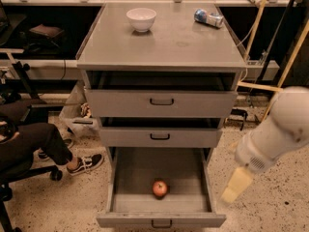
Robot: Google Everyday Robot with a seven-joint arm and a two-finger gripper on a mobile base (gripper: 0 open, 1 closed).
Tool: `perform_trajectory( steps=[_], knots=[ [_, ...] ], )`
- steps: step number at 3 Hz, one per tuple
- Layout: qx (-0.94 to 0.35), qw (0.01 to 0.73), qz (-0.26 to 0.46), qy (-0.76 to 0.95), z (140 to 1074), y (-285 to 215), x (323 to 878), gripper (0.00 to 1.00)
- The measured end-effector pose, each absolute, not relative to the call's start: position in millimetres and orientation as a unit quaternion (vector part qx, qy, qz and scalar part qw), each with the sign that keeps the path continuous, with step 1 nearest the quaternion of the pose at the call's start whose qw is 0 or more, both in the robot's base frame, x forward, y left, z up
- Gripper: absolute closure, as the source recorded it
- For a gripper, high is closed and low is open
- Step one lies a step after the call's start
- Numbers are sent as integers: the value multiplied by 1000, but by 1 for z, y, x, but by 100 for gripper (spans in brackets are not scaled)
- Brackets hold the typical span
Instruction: Pick apple from bottom drawer and place on counter
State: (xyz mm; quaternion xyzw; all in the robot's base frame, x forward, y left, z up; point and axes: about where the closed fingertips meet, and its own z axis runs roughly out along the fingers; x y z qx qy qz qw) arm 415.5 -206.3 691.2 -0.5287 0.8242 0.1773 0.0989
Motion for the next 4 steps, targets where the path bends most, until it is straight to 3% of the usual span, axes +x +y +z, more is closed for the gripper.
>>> perform_trajectory(
  steps=[2,4],
  knots=[
    [-425,117,265,857,495,-204,414,0],
    [-412,211,316,828,441,-180,464,0]
  ],
)
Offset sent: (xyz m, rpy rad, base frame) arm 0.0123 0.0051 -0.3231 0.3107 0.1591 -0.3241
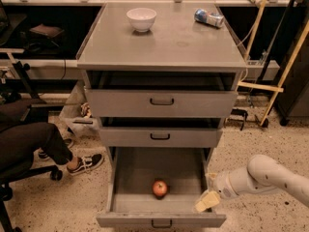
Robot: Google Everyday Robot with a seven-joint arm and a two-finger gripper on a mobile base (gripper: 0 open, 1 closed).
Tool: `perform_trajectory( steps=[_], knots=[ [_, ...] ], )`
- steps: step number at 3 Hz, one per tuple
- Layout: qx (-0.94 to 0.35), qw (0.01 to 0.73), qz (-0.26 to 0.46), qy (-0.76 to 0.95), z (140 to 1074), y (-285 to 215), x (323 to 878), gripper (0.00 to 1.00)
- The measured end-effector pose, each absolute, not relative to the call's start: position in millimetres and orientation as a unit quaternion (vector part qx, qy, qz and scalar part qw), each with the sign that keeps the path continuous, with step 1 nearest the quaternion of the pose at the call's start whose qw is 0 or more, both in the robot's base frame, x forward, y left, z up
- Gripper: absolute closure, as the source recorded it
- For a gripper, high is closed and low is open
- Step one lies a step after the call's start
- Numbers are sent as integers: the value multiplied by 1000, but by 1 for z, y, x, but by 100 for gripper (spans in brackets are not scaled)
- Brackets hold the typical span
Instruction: Pick apple from bottom drawer and place on counter
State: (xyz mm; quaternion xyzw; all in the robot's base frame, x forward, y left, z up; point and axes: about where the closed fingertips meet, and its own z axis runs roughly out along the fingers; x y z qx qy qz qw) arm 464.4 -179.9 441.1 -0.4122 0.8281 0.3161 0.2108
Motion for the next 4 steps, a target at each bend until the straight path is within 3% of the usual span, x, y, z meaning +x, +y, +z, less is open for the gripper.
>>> perform_trajectory(
  steps=[1,2,4],
  knots=[
    [-453,273,309,791,475,-173,479,0],
    [-460,276,310,785,475,-169,478,0],
    [-347,329,322,817,451,-124,552,0]
  ],
)
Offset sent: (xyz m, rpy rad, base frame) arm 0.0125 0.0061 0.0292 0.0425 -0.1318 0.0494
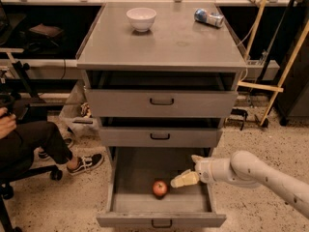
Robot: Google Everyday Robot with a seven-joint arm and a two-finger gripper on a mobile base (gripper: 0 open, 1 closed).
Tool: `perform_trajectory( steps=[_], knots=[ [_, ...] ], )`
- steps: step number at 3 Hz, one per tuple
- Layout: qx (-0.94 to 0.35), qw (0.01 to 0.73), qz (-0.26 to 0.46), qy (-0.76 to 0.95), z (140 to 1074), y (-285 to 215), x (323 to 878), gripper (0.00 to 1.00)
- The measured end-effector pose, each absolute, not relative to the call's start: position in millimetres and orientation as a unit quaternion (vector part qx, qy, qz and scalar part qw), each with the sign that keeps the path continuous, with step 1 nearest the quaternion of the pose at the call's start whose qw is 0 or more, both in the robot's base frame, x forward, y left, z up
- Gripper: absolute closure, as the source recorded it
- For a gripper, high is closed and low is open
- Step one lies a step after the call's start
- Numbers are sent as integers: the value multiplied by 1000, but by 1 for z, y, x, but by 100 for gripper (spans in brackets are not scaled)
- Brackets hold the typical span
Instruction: Pick apple from bottom drawer and place on counter
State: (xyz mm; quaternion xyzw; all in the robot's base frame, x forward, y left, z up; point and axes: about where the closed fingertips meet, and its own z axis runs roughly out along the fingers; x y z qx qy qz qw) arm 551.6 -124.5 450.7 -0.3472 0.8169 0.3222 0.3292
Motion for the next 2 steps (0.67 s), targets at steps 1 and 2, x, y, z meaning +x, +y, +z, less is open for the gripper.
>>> perform_trajectory(
  steps=[1,2],
  knots=[
    [-287,383,306,823,448,-116,585,0],
    [-256,417,269,830,450,-127,612,0]
  ],
)
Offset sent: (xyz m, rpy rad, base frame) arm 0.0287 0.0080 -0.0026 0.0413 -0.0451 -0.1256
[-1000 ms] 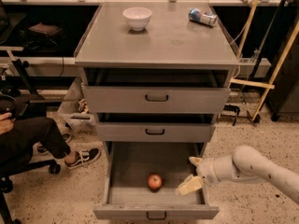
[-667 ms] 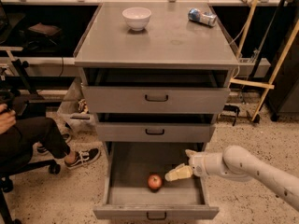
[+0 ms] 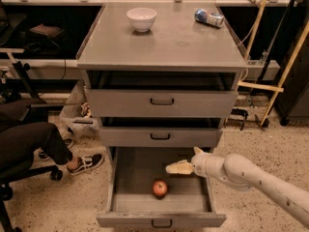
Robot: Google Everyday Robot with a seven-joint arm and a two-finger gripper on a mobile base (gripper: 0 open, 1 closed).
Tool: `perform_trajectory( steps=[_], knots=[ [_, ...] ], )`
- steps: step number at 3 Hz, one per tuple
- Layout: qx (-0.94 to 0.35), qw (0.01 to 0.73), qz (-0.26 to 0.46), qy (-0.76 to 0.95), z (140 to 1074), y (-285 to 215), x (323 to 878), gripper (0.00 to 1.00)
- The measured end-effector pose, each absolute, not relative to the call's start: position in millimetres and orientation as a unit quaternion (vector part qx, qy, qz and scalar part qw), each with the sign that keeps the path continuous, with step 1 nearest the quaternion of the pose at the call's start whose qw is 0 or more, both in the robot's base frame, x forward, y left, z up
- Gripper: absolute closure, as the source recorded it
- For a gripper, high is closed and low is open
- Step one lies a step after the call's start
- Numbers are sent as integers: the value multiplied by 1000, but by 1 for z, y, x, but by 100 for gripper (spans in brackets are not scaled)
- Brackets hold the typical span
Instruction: Pick apple from bottom drawer and place on counter
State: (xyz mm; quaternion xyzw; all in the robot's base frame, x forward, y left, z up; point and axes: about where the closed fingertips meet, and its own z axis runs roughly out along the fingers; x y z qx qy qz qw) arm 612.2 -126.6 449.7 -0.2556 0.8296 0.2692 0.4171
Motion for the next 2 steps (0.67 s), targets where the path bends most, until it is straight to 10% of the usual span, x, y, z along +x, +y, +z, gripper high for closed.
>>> perform_trajectory(
  steps=[2],
  knots=[
    [-238,430,267,829,422,-104,631,0]
  ],
)
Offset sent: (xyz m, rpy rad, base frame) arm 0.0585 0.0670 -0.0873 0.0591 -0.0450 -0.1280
